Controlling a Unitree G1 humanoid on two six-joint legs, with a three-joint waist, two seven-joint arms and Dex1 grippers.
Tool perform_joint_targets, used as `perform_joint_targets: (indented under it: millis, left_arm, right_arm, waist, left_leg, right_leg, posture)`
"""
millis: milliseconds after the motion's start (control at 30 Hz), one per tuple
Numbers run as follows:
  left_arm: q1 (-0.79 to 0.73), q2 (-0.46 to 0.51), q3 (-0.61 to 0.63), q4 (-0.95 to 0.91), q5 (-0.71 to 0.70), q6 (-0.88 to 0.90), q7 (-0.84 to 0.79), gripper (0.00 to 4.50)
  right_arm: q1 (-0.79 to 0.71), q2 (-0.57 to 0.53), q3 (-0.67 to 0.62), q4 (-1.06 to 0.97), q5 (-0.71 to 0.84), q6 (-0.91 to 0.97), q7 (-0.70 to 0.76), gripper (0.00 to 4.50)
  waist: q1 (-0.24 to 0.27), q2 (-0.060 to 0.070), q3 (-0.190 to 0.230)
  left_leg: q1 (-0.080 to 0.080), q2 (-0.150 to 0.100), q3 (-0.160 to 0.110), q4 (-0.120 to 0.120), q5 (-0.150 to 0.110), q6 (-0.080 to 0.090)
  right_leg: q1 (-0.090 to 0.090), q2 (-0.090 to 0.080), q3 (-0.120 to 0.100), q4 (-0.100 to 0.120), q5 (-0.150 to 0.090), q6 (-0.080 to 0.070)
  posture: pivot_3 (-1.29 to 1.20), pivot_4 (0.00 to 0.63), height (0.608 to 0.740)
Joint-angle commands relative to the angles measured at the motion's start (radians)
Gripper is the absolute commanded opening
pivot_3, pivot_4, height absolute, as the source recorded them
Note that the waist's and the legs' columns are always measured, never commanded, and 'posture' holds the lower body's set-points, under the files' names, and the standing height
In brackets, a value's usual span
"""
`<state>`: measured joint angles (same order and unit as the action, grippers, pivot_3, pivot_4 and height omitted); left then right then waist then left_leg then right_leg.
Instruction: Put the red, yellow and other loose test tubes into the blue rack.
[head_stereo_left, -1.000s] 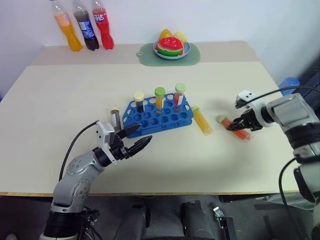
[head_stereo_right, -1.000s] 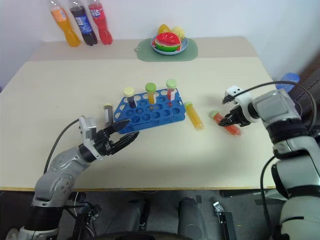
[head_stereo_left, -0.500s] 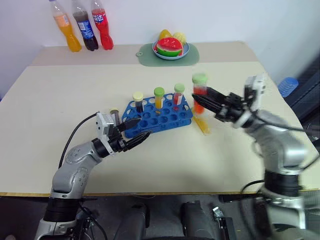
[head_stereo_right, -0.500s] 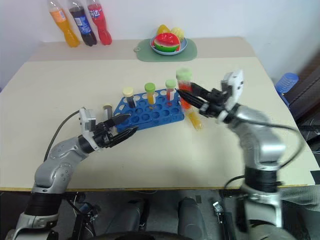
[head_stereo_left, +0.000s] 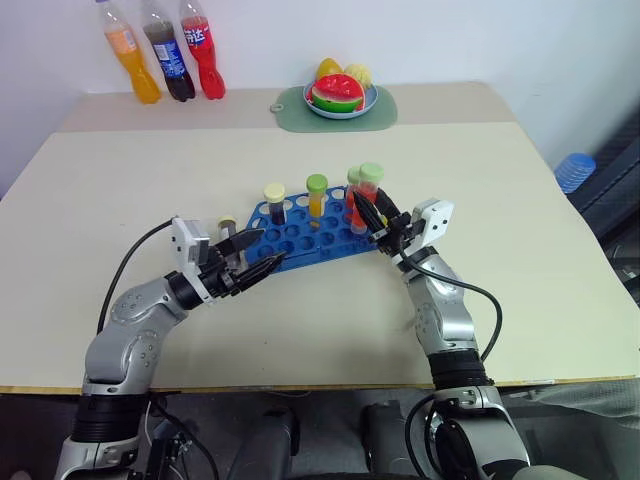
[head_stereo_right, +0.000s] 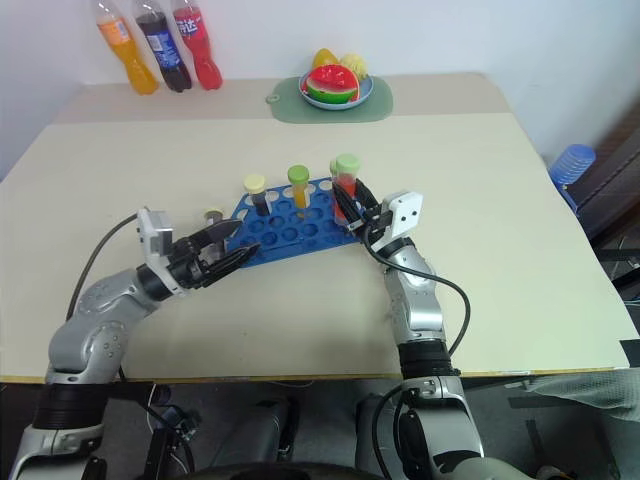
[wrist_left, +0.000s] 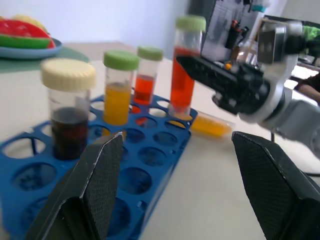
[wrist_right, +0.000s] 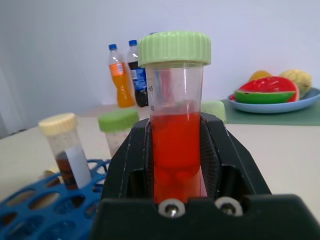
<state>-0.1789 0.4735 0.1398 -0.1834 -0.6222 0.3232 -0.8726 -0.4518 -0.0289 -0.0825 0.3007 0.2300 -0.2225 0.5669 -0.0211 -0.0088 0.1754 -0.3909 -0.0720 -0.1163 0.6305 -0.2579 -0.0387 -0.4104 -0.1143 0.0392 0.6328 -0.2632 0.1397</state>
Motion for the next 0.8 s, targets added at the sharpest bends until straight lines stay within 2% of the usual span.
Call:
perform_joint_targets:
  millis: [33,800]
  left_arm:
    - [0.018,0.014,0.022,-0.061,-0.02,0.003,-0.001,3.62]
    - [0.012,0.035,0.0,-0.081,-0.01,0.014,-0.03,3.62]
  right_arm:
    - [-0.017,-0.002,0.006,0.025,0.003,-0.059,-0.002,0.89]
    - [0.04,-0.027,0.014,0.005,0.01,-0.08,-0.041,0.89]
  waist:
    - [0.0,0.0,0.0]
    - [0.0,0.0,0.0]
  left_leg:
    - [0.0,0.0,0.0,0.0,0.0,0.0]
    - [0.001,0.0,0.0,0.0,0.0,0.0]
  right_leg:
    - [0.0,0.0,0.0,0.0,0.0,0.0]
    - [0.001,0.001,0.001,0.0,0.0,0.0]
  posture:
    - [0.0,0.15,0.74]
    - [0.0,0.15,0.74]
